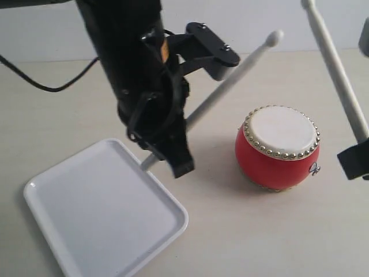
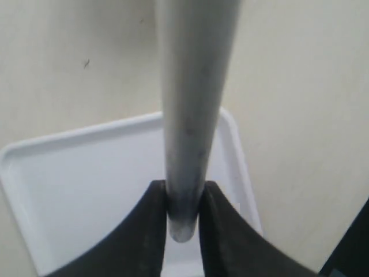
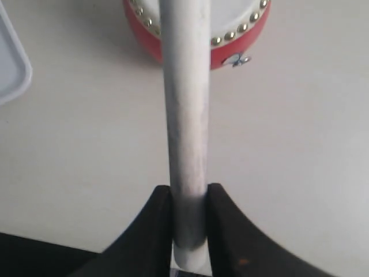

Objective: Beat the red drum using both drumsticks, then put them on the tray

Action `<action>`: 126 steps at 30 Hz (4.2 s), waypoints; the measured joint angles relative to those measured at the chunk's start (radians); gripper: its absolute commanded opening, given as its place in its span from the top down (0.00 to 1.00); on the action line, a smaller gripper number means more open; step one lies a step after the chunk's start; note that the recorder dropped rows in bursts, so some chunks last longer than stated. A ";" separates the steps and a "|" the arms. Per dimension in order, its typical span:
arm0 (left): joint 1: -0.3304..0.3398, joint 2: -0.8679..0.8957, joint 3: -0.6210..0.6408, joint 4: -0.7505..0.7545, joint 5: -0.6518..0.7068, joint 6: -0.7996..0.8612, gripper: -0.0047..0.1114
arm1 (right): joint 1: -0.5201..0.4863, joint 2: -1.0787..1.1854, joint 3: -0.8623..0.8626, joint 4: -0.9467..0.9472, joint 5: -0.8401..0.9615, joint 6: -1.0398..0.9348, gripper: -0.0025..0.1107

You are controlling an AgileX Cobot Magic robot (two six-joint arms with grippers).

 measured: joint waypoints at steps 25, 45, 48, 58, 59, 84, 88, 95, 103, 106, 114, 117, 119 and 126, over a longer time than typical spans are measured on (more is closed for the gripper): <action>0.002 0.136 0.087 0.042 0.004 0.029 0.96 | -0.053 -0.025 0.208 0.103 -0.007 -0.077 0.98; -0.019 0.486 -0.167 0.159 0.005 0.068 0.96 | -0.053 -0.296 0.208 0.056 0.001 -0.042 0.98; -0.019 0.451 -0.167 0.160 0.003 0.041 0.96 | -0.053 -0.296 0.208 0.056 0.003 -0.042 0.98; 0.027 0.094 -0.096 -0.078 -0.005 -0.010 0.96 | -0.053 -0.228 0.208 0.079 0.003 -0.074 0.98; 0.036 0.061 -0.061 -0.092 -0.005 -0.018 0.96 | -0.053 -0.211 0.208 0.092 0.003 -0.084 0.98; 0.300 -0.741 0.984 -0.474 -0.582 -0.207 0.96 | -0.041 0.292 -0.026 0.484 -0.175 -0.436 0.98; 0.300 -0.839 1.066 -0.501 -0.626 -0.304 0.96 | 0.021 0.388 -0.113 0.489 -0.175 -0.448 0.98; 0.300 -0.870 1.181 -0.671 -0.701 -0.353 0.96 | 0.094 0.556 -0.255 0.500 -0.175 -0.460 0.98; 0.300 -0.811 1.187 -0.771 -0.788 -0.364 0.96 | 0.098 0.603 -0.312 0.500 -0.173 -0.460 0.98; 0.300 -0.745 1.187 -0.804 -0.815 -0.364 0.96 | 0.100 0.603 -0.314 0.500 -0.152 -0.460 0.98; 0.300 -0.540 1.187 -0.855 -0.836 -0.324 0.96 | 0.100 0.528 -0.314 0.449 -0.095 -0.444 0.98; 0.300 -0.493 1.187 -0.965 -0.854 -0.262 0.96 | 0.100 0.474 -0.314 0.435 -0.093 -0.431 0.98; 0.300 -0.470 1.176 -1.079 -0.853 -0.172 0.96 | 0.100 0.441 -0.314 0.431 -0.093 -0.428 0.98; 0.315 -0.437 1.134 -1.297 -0.887 -0.016 0.96 | 0.100 0.373 -0.314 0.411 -0.072 -0.424 0.98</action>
